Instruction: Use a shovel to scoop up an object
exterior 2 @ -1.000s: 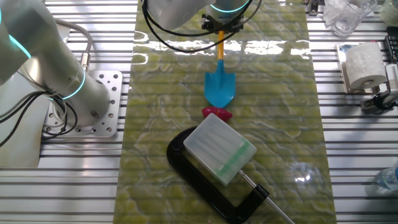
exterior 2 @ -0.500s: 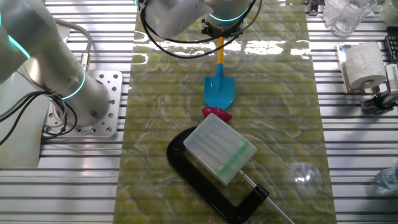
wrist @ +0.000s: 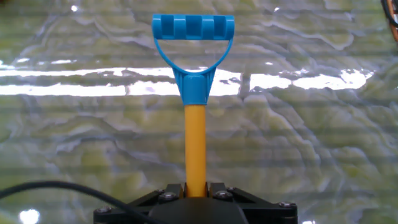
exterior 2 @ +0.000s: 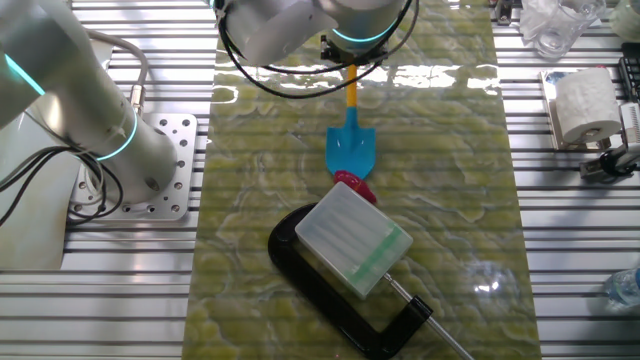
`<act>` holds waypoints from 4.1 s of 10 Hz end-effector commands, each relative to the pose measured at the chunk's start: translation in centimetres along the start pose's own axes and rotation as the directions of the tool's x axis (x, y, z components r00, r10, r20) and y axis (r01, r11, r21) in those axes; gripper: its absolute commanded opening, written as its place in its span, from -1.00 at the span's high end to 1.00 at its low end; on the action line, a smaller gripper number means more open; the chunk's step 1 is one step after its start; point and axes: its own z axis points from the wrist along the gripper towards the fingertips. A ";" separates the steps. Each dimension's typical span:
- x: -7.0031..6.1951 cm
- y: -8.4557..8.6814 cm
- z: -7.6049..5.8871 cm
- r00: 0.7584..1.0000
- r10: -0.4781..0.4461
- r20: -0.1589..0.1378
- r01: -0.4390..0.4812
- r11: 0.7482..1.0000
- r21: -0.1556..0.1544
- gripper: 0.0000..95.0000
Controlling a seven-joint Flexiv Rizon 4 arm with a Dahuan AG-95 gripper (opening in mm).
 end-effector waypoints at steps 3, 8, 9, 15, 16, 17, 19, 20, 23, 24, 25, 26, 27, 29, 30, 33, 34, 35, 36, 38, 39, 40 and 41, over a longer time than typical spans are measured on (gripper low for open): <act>0.8 -0.1 0.5 0.999 -0.035 -0.008 0.035 0.999 0.010 1.00; 1.4 0.1 0.3 0.996 -0.076 -0.052 0.077 0.997 0.016 1.00; 1.6 0.2 0.2 0.995 -0.083 -0.051 0.084 0.996 0.017 1.00; 1.9 0.1 0.1 0.996 -0.090 -0.003 0.090 0.996 0.027 1.00; 1.8 0.2 -0.1 0.994 -0.107 -0.012 0.107 0.994 0.025 1.00; 1.7 0.2 -0.3 0.993 -0.113 -0.014 0.113 0.993 0.025 1.00; 1.6 0.4 -0.5 0.990 -0.133 -0.036 0.134 0.991 0.024 1.00; 1.7 0.4 -0.6 0.988 -0.146 -0.047 0.147 0.989 0.023 1.00; 1.7 0.5 -0.6 0.991 -0.130 -0.033 0.130 0.991 0.025 1.00; 1.7 0.4 -0.6 0.994 -0.110 -0.011 0.111 0.994 0.024 1.00; 1.6 0.4 -0.6 0.995 -0.099 -0.002 0.099 0.995 0.022 1.00; 1.6 0.4 -0.7 0.997 -0.070 0.023 0.070 0.997 0.021 1.00; 1.5 0.4 -0.8 0.998 -0.062 0.033 0.061 0.998 0.021 1.00; 0.8 -0.2 -1.2 0.998 -0.061 0.023 0.060 0.998 0.020 1.00; 0.3 -0.6 -1.5 0.998 -0.056 0.021 0.056 0.998 0.018 1.00; -0.2 -1.3 -1.7 0.998 -0.042 0.041 0.041 0.999 0.022 1.00; -0.4 -1.6 -1.8 0.998 -0.036 0.049 0.035 0.999 0.024 1.00; -0.6 -1.9 -1.7 0.998 -0.032 0.061 0.030 0.999 0.028 1.00; -0.8 -2.1 -1.7 0.998 -0.032 0.062 0.031 0.999 0.031 1.00; -1.0 -2.4 -1.6 0.998 -0.016 0.060 0.014 0.999 0.034 1.00; -1.4 -2.9 -1.4 0.998 -0.009 0.057 0.007 0.999 0.034 1.00; -1.5 -3.1 -1.4 0.999 -0.009 0.053 0.007 0.999 0.035 1.00; -1.8 -3.4 -1.5 0.999 -0.005 0.043 0.003 0.999 0.045 1.00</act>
